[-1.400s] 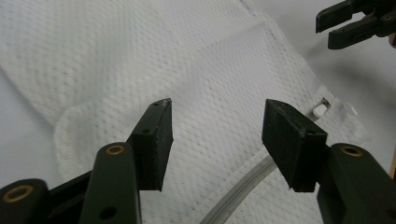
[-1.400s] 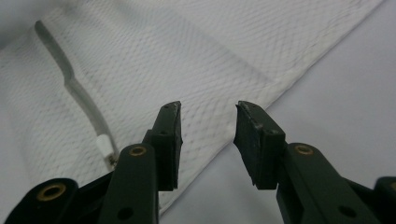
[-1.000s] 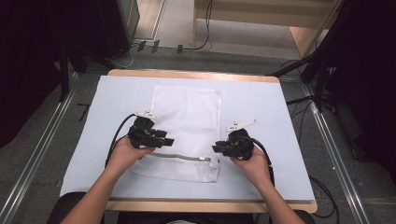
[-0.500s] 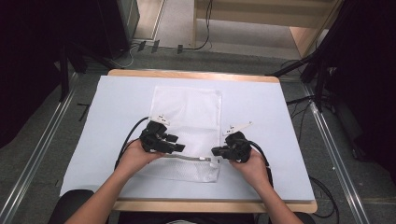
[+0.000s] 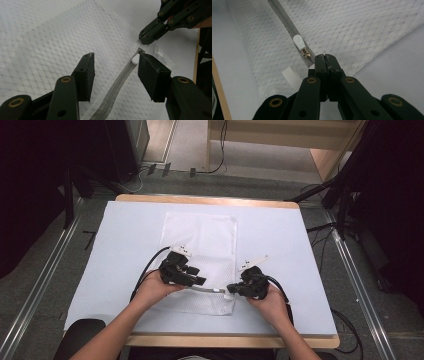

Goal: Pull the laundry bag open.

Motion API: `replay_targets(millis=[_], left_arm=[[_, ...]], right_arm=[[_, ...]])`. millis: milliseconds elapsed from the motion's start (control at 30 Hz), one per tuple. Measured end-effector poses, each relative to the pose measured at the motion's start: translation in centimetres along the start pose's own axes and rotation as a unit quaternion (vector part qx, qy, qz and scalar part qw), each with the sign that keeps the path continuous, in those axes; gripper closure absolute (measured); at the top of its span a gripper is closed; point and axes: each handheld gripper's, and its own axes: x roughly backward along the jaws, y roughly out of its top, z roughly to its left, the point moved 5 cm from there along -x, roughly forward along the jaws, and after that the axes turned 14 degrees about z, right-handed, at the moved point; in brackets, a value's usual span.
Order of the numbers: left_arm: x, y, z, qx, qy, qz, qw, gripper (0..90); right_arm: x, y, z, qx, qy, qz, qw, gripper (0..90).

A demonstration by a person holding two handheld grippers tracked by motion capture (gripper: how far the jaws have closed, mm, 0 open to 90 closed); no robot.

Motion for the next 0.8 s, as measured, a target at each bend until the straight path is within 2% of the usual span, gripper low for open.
replay_targets(millis=[67, 200, 333, 433, 600, 800], left_arm=[[-0.3, 0.2, -0.2, -0.002, -0.004, 0.001, 1.0000, 49.6], [-0.9, 0.4, -0.7, -0.012, -0.012, 0.008, 0.9998, 53.3], [-1.5, 0.6, -1.1, -0.013, -0.018, 0.012, 0.9997, 58.6], [-1.9, 0.8, -1.2, -0.004, -0.034, 0.010, 0.9994, 64.2], [-2.8, 1.1, -1.6, -0.004, -0.047, 0.015, 0.9987, 72.5], [-3.8, 1.2, -1.9, -0.008, -0.048, 0.027, 0.9985, 73.7]], right_arm=[[-0.3, -0.1, 0.2, 0.009, -0.008, 0.007, 0.9999, 90.0], [-0.5, -0.1, 0.3, 0.027, -0.018, -0.002, 0.9995, 89.0], [-0.5, -0.3, 0.3, 0.032, -0.021, -0.008, 0.9992, 88.9], [-0.5, -0.3, 0.3, 0.034, -0.020, -0.012, 0.9991, 88.9], [-0.5, -0.4, 0.4, 0.038, -0.022, -0.016, 0.9989, 88.8], [-0.5, -0.4, 0.2, 0.037, -0.017, -0.019, 0.9990, 88.7]])
